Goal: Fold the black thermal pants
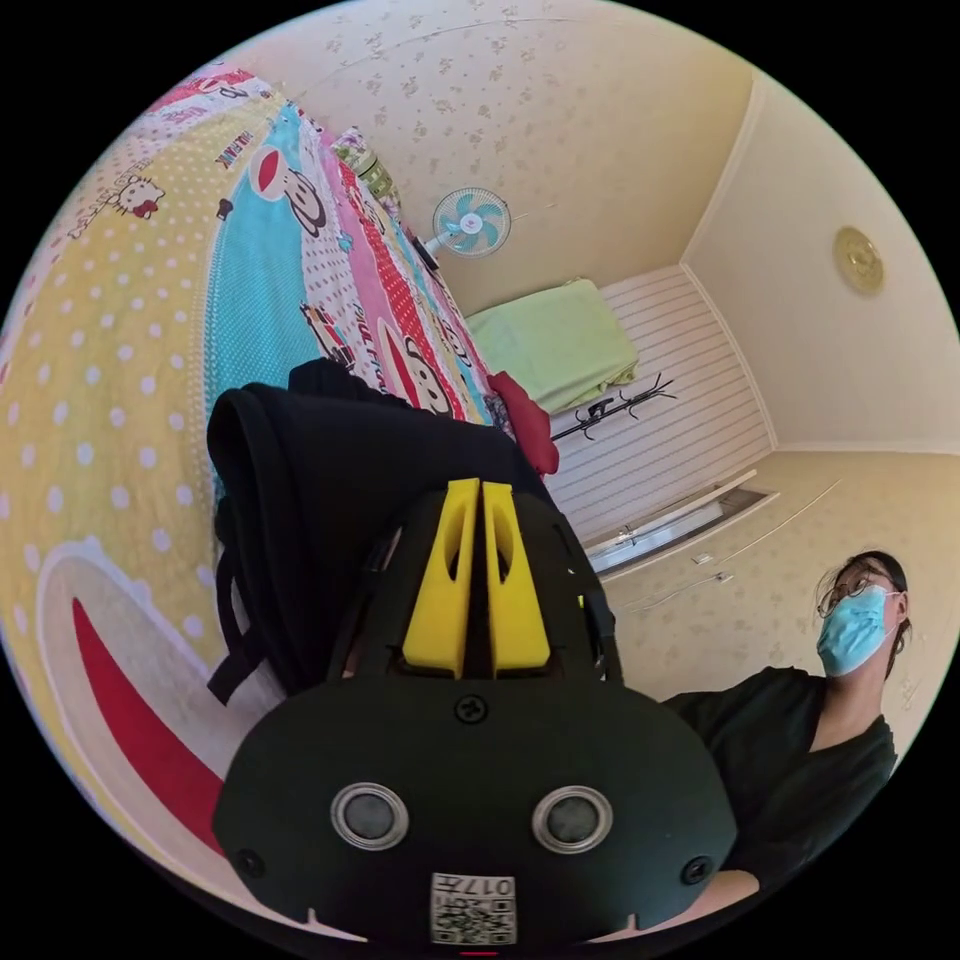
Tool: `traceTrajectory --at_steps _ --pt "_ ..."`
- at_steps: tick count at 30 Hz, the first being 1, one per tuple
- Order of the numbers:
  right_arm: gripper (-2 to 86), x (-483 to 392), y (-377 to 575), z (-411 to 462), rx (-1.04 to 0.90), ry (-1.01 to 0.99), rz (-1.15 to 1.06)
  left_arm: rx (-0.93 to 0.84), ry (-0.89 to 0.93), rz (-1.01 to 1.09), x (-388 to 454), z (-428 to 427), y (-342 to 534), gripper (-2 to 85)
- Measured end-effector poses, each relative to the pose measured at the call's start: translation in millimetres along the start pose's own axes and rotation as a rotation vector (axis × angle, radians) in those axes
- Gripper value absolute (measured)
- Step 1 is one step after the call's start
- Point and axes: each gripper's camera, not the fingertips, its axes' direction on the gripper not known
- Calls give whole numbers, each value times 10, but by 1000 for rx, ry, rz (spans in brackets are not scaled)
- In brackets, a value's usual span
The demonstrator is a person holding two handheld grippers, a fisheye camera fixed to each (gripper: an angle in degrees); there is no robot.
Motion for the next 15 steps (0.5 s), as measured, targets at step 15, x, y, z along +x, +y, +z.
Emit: traceTrajectory --at_steps 15 --pt "133 924 -554 -1520 -289 -373 69 366 -500 340 1163 -1100 1480 27"
